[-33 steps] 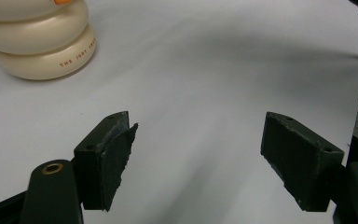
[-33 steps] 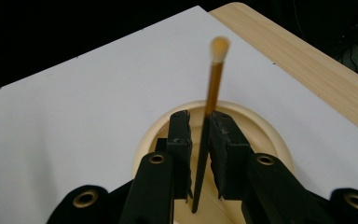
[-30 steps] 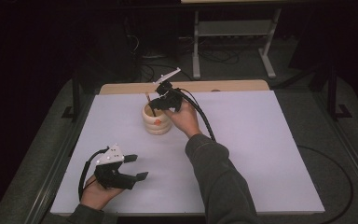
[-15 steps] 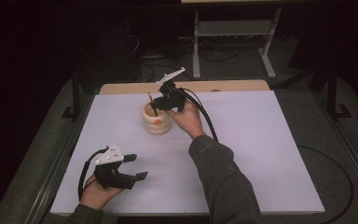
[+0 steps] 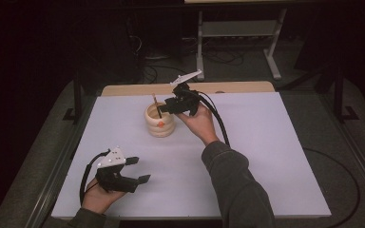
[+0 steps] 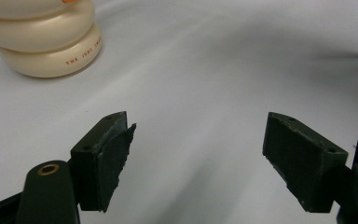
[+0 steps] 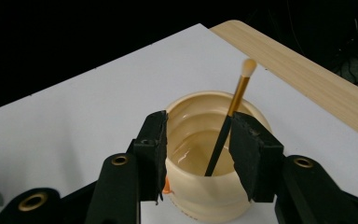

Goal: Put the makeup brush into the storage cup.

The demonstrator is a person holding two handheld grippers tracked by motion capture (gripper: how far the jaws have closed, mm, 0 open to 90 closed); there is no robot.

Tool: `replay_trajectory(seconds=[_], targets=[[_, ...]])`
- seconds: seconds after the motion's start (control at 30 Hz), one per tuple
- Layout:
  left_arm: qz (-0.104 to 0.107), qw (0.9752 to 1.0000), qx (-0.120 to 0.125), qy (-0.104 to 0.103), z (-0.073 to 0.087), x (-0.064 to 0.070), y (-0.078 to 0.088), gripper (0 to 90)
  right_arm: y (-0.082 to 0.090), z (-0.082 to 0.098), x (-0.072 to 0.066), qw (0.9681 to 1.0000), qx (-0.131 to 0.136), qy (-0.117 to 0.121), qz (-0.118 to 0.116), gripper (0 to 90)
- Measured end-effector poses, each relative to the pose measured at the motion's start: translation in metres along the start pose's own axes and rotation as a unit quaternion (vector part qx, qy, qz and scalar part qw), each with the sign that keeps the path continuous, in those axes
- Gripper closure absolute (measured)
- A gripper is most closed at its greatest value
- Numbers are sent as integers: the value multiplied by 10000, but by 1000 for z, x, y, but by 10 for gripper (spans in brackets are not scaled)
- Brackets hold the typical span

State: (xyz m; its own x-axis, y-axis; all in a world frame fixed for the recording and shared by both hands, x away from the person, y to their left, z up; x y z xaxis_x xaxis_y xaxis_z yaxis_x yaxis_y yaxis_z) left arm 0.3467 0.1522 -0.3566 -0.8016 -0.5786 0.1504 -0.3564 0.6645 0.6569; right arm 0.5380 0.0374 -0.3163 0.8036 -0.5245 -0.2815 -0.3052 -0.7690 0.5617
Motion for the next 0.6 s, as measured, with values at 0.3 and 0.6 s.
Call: replay_trajectory(seconds=[0.3, 0.6], targets=[[-50, 10000, 40, -11, 0, -3, 2, 220, 15, 0, 0, 9999, 120, 32, 77, 485], [-80, 9999, 97, 55, -1, -4, 3, 219, 30, 5, 2, 9997, 210, -10, 133, 421]])
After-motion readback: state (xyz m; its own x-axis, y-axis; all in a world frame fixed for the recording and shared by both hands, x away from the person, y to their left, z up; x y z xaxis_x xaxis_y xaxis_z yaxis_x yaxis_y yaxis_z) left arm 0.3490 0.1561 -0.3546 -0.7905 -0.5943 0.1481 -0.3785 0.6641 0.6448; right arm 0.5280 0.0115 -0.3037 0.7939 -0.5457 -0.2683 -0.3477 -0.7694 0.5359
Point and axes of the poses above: each handheld gripper's, and its own axes: y roughly backward along the jaws, z roughly out of its underside, x roughly to its right, the point moved 10 cm from there along -y, roughly forward along the jaws
